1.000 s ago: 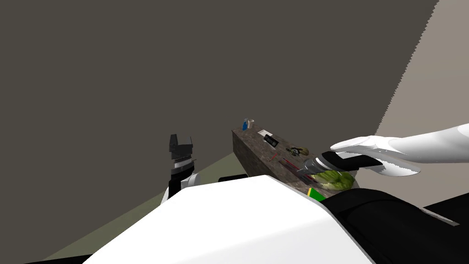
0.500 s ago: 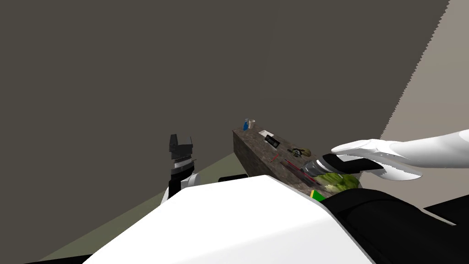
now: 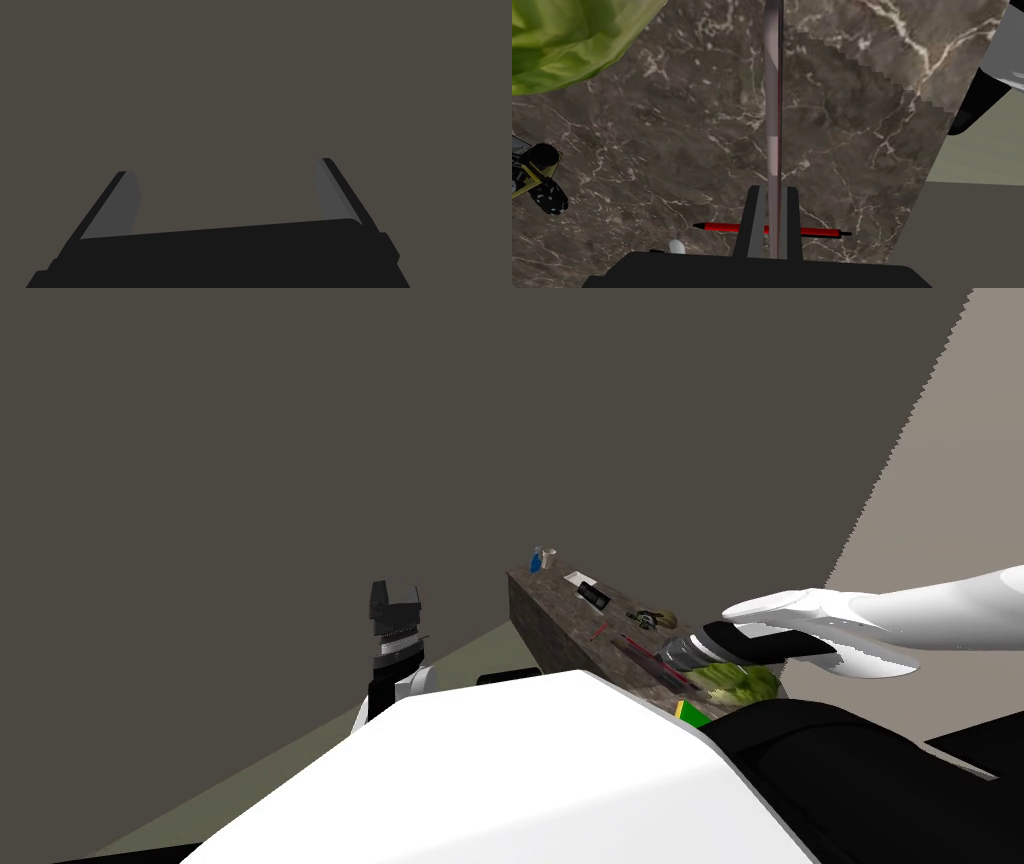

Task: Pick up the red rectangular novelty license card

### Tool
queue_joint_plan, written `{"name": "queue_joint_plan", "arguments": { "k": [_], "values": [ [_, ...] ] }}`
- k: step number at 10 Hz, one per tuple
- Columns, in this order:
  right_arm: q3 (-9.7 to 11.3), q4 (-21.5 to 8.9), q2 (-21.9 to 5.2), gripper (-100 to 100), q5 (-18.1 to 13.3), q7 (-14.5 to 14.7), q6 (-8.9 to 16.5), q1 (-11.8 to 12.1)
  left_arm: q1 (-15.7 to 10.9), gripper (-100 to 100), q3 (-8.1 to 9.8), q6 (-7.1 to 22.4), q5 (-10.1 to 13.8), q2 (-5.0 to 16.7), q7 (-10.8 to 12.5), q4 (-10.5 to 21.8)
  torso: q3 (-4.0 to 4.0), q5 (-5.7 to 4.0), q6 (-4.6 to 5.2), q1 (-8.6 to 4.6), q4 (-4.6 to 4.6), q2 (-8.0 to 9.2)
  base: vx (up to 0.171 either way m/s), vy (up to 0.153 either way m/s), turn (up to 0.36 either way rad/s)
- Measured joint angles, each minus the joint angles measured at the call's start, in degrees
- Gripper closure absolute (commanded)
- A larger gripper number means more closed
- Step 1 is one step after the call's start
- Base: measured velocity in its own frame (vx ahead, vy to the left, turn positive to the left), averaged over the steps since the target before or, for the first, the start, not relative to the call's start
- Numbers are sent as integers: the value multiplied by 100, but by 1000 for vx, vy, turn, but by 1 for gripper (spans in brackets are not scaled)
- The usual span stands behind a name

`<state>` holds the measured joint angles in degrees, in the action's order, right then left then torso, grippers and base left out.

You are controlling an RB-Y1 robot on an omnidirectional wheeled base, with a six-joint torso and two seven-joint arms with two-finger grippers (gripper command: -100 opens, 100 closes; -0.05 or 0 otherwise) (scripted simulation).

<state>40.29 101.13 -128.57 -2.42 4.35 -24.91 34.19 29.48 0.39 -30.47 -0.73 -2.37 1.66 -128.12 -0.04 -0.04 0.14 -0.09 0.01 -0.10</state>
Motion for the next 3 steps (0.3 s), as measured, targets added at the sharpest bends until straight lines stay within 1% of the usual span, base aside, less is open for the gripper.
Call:
{"name": "queue_joint_plan", "arguments": {
  "k": [2,3],
  "values": [
    [66,124,-239,100,103,-7,-71,-129,0,0,0,0,0,0,0,0,3,-1,2,-1,1,5,-13,-16,-24],
    [67,132,-251,0,107,-8,-76,-133,0,0,0,0,0,0,0,0,1,-3,2,-1,0,2,0,0,0]
  ]
}}
